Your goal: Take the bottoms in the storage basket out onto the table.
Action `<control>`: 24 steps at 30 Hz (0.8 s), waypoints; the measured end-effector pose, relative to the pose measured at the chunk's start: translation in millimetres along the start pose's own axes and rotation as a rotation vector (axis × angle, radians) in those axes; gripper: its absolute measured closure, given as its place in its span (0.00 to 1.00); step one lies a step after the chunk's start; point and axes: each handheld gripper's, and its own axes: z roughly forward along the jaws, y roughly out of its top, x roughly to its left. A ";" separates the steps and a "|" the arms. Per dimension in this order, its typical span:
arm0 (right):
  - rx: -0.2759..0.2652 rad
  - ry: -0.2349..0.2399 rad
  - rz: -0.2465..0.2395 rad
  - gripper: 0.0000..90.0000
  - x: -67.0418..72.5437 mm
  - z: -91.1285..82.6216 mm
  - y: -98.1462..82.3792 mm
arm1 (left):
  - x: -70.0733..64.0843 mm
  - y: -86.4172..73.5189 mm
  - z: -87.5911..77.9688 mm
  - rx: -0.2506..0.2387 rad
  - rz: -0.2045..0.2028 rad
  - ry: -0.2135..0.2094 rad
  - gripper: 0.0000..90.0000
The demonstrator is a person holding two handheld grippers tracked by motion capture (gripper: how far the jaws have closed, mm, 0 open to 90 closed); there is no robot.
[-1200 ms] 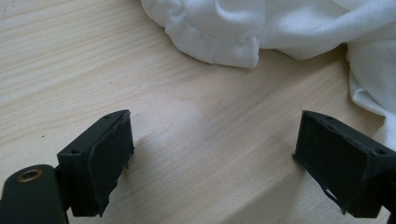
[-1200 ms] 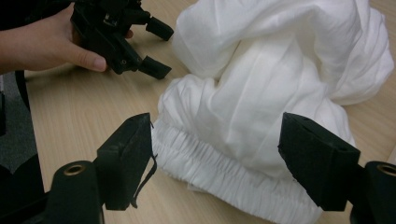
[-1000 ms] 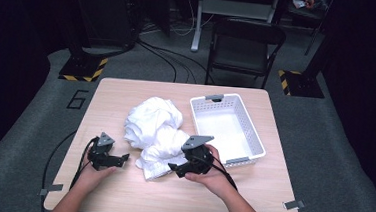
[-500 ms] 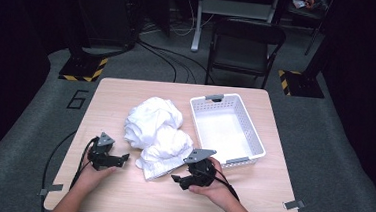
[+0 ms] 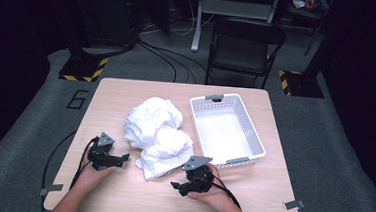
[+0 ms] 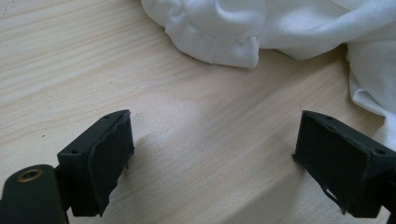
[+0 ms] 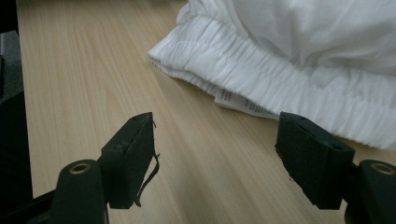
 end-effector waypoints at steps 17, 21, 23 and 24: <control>0.031 0.030 -0.020 0.32 6.1 10.7 -6.3 | 0.0 0.0 0.0 0.000 0.000 0.000 0.12; 0.041 0.033 -0.013 0.31 5.9 11.3 -6.5 | 0.0 0.0 0.0 0.000 0.000 0.000 0.12; 0.043 0.028 -0.011 0.29 5.4 11.8 -6.9 | 0.0 0.0 0.0 0.000 0.000 0.000 0.12; 0.044 0.025 -0.003 0.28 5.7 11.8 -7.1 | 0.0 0.1 0.0 0.000 0.000 0.000 0.12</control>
